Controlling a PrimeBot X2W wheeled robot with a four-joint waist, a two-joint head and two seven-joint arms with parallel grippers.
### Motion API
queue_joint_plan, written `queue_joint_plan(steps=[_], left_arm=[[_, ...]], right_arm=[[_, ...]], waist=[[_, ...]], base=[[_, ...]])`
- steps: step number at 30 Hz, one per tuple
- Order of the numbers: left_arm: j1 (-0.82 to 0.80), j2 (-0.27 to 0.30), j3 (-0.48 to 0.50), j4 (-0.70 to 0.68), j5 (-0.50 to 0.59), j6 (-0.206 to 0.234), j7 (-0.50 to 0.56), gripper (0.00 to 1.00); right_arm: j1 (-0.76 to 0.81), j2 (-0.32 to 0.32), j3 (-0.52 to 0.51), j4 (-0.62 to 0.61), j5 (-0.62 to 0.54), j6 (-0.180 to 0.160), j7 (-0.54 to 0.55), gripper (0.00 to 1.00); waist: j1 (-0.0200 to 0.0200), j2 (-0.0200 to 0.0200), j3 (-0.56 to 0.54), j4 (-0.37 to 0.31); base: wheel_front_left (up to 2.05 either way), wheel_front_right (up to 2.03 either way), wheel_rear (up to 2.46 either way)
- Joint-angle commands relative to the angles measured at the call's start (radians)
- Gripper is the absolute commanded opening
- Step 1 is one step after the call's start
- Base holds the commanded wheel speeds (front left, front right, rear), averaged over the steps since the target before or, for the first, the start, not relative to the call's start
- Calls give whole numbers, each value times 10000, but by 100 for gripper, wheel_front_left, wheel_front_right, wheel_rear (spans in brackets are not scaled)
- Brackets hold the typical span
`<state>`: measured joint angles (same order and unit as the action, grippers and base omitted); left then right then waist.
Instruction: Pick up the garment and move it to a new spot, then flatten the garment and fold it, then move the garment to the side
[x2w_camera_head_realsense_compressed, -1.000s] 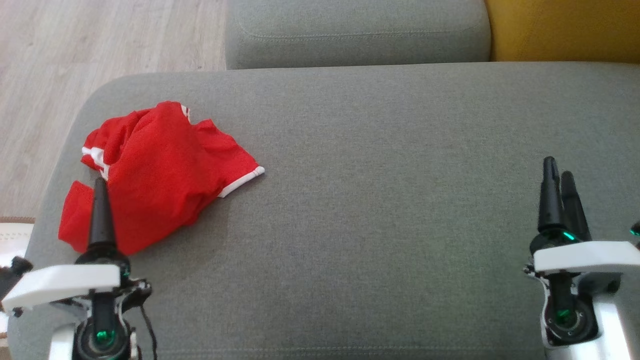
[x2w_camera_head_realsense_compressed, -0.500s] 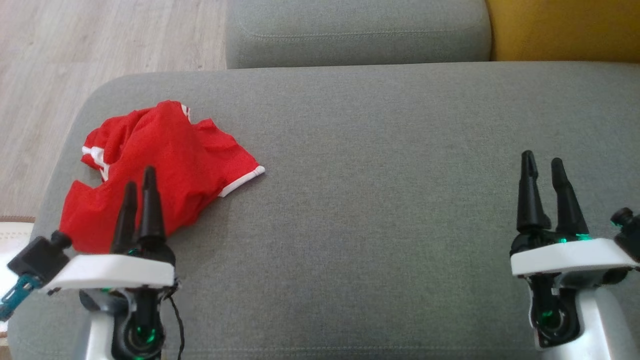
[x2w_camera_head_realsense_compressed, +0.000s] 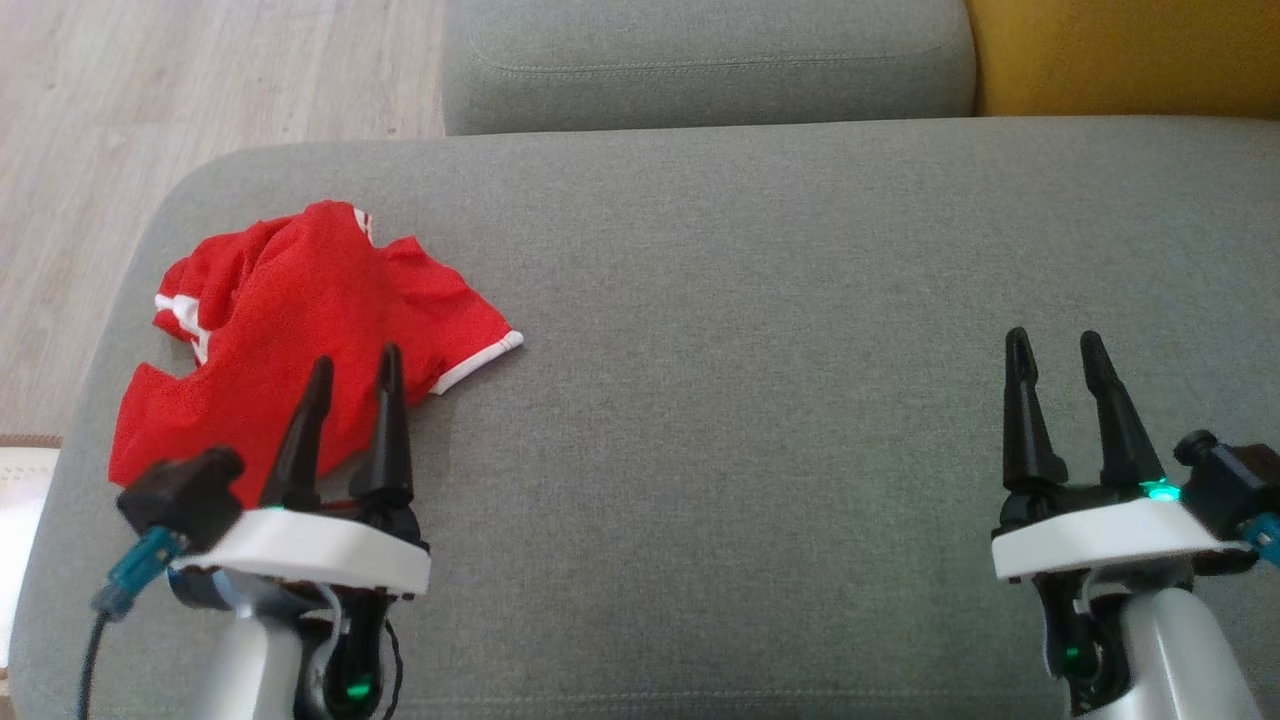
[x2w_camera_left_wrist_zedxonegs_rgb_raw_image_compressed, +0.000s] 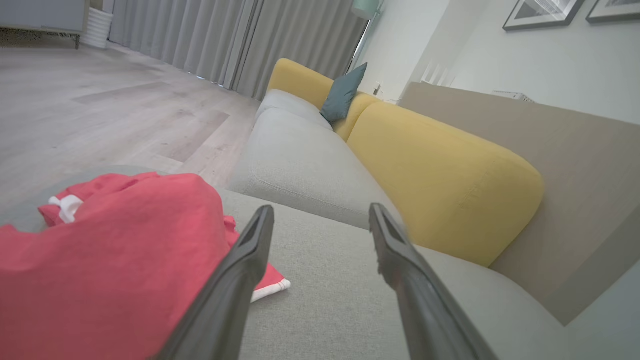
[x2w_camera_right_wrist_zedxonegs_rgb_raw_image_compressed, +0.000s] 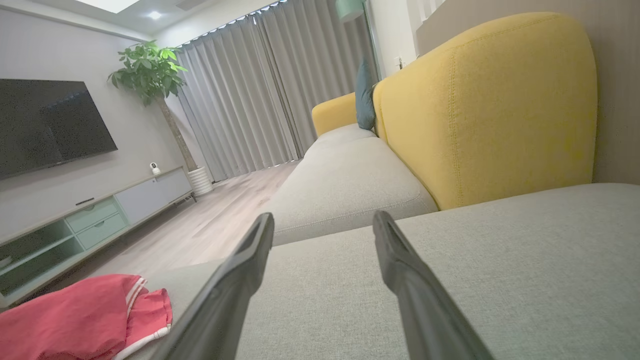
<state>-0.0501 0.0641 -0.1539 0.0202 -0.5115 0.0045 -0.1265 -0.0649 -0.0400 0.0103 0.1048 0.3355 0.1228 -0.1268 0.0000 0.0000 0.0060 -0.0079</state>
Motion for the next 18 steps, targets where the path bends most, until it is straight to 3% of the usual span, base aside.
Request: queue_joint_plan(steps=[1,18], left_arm=[[-407,199,113,-425,356,72,-167,100],[-699,1180,-1650,-403,2809,1455,-663,100]], right_arm=[[-175,-78,206,-354,-335,53,-152,100],[-69,-88,466,-477,-2703,64,-653,100]], waist=[[0,0,3,-9],[0,0,5,-124]], base=[[0,0,0],[0,0,0]])
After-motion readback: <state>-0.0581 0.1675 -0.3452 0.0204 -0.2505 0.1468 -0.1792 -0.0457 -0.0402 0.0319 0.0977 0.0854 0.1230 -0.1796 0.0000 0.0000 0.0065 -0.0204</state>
